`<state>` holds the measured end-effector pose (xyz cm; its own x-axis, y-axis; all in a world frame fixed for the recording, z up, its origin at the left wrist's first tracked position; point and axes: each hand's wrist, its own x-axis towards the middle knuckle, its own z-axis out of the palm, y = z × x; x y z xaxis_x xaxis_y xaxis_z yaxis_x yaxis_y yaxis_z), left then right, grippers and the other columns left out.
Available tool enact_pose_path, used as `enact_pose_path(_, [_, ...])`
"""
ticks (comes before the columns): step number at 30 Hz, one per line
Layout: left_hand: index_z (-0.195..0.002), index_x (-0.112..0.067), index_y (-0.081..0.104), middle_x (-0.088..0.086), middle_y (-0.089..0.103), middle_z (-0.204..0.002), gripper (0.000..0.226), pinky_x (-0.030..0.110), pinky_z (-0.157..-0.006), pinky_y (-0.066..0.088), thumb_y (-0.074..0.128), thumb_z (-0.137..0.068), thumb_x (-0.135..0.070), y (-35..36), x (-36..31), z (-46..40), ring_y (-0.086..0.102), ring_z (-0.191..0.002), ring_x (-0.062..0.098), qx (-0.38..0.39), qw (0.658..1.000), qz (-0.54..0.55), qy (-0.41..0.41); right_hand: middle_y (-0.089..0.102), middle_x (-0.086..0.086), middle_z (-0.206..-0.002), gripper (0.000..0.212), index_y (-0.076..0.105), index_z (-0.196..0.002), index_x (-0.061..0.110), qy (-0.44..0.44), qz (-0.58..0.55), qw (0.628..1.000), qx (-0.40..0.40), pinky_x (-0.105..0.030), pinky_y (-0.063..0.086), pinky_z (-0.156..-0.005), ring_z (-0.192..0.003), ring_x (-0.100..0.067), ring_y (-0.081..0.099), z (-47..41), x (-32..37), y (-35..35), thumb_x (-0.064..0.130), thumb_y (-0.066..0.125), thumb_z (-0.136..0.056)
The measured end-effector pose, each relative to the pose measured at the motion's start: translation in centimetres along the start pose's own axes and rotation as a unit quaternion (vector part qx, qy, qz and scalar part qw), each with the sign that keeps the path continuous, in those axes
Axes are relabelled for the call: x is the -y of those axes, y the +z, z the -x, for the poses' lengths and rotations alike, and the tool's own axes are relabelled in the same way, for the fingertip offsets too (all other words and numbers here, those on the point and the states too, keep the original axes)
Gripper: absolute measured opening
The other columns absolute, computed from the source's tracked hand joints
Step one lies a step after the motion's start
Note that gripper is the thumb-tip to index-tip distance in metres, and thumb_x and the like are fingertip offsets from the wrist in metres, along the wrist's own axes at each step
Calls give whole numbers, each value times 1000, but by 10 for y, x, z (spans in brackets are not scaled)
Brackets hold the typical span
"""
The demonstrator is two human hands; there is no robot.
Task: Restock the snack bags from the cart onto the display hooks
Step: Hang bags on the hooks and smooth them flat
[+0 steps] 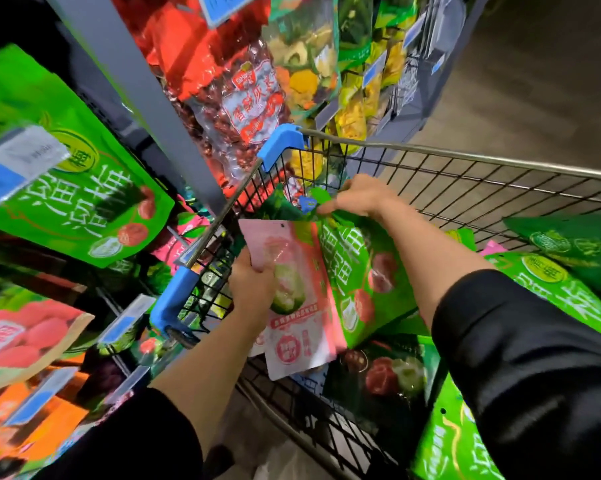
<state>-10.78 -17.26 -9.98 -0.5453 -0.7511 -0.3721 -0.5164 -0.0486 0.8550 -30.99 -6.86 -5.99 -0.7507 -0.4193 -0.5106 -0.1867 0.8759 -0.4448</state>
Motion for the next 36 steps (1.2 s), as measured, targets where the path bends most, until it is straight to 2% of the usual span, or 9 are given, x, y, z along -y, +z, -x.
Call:
enact_pose_path(5, [-99, -35, 65, -1, 69, -86, 26, 46, -76, 58, 59, -78, -19, -6, 1, 12, 66, -77, 23, 20, 999, 20, 30, 56, -21, -128, 30, 54, -119, -1, 6, 46, 996, -70, -38, 45, -89, -115, -35, 55, 24, 10, 13, 7, 45, -91])
enact_pose_path(10, [-76, -23, 62, -4, 61, -66, 32, 29, -59, 47, 58, -80, 9, -18, -12, 28, 54, -56, 6, 38, 993, 98, 55, 57, -11, -76, 24, 52, -69, 14, 49, -185, 965, -178, -30, 40, -64, -79, -23, 56, 51, -10, 9, -4, 55, -84])
enact_pose_path(14, [-78, -25, 68, -6, 65, -69, 6, 32, -65, 48, 63, -79, -23, -35, -23, 48, 57, -63, 11, 54, 988, 111, 96, 66, -8, -73, 21, 63, -79, 12, 24, -381, 908, -173, -35, 53, -62, -63, -24, 62, 100, -7, 4, -7, 72, -77])
enact_pose_path(18, [-100, -11, 66, 4, 69, -92, 12, 30, -76, 51, 60, -91, -7, -60, -63, 73, 63, -82, 19, 59, 969, 228, 69, 72, -17, -93, 76, 67, -105, -2, 3, -426, 882, -202, -54, 57, -78, -86, -35, 70, 140, 7, -15, 14, 94, -35])
enact_pose_path(22, [-106, -7, 63, 7, 64, -92, 19, 29, -72, 48, 61, -89, 1, -96, -114, 94, 58, -81, 19, 34, 944, 303, 123, 73, -2, -68, 26, 70, -86, -1, -84, -451, 847, -268, -37, 58, -70, -63, -18, 69, 211, 62, -51, -10, 79, -63])
enact_pose_path(25, [-98, -11, 63, 4, 64, -90, 15, 29, -69, 46, 61, -89, 0, -133, -146, 109, 57, -79, 18, 23, 922, 347, 169, 70, 8, -59, 29, 69, -95, -4, -165, -426, 831, -318, -21, 52, -57, -54, -5, 65, 252, 104, -74, -10, 76, -68])
enact_pose_path(28, [-80, -22, 54, -8, 56, -76, 24, 17, -58, 44, 59, -91, -2, -178, -172, 128, 51, -66, 5, 2, 895, 392, 214, 68, 12, -57, 19, 69, -79, 7, -241, -397, 815, -345, -21, 51, -60, -55, -1, 64, 289, 151, -89, -10, 73, -72])
enact_pose_path(33, [-89, -15, 60, -8, 61, -78, 9, 28, -71, 46, 61, -91, -6, -255, -191, 136, 57, -75, 15, -47, 868, 428, 248, 70, 4, -71, 14, 68, -75, 15, -311, -364, 786, -392, -31, 53, -72, -71, -15, 66, 317, 219, -90, 9, 80, -72])
enact_pose_path(36, [-95, -13, 61, -9, 61, -78, 6, 28, -63, 46, 61, -92, -8, -298, -190, 135, 57, -70, 11, -85, 858, 435, 260, 67, 8, -66, 13, 66, -81, 8, -359, -371, 768, -379, -24, 51, -67, -62, -5, 62, 326, 258, -79, -2, 73, -77])
